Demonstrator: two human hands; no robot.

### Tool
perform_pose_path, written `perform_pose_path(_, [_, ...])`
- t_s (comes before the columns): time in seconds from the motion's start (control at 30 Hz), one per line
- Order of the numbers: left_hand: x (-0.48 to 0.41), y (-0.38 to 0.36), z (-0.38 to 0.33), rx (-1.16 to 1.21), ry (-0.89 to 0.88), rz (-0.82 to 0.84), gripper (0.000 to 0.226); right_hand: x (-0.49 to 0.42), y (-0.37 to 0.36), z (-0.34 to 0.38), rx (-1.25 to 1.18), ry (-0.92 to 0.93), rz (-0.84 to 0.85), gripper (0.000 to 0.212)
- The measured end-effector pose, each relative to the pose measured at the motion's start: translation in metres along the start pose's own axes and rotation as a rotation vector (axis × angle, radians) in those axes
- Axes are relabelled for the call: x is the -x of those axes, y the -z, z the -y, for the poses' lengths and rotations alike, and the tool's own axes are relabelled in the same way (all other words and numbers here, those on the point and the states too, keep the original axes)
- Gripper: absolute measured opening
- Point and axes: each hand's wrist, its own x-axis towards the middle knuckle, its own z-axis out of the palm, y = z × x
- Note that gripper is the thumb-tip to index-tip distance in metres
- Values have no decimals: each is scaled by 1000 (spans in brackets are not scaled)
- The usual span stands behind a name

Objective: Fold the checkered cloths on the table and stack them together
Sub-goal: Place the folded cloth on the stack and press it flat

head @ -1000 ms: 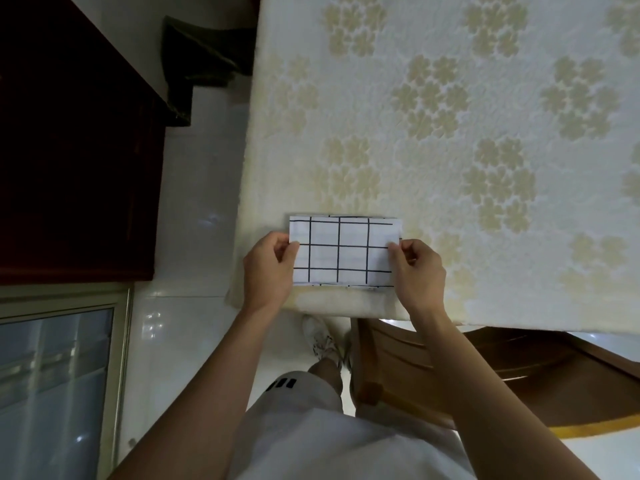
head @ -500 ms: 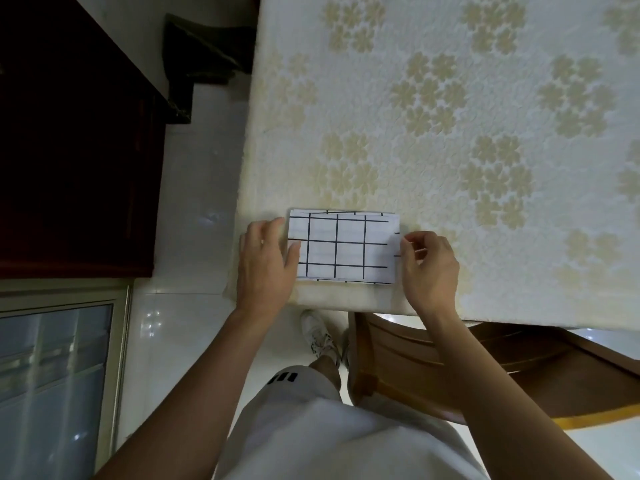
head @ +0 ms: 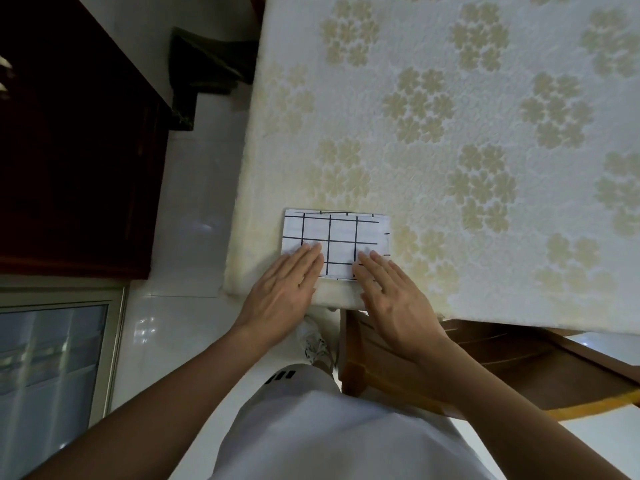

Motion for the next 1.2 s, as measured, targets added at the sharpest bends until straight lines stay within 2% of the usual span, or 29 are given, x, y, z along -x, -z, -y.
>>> perform_pose_path(0.23, [-10, -16, 6, -26, 5, 11, 76, -13, -8, -2, 42, 2, 87, 61])
perform_pose_path(0.4, [-18, -16, 6, -29, -3, 14, 70, -22, -13, -8, 71, -76, 84, 56])
perform_pose_path(0.6, [-26, -15, 1, 35, 34, 41, 69, -26, -10, -11, 81, -107, 93, 60])
perform_pose_path(0.73, [-31, -7, -1, 39, 59, 37, 53, -32, -2, -10, 50, -126, 64, 62])
perform_pose_path(0.87, [-41, 5, -3, -2, 115, 42, 60, -43, 5, -6, 58, -111, 18, 59])
perform_pose_path(1.2, [-63, -2, 0, 7, 213, 109, 69, -66, -4, -4, 71, -192, 88, 64])
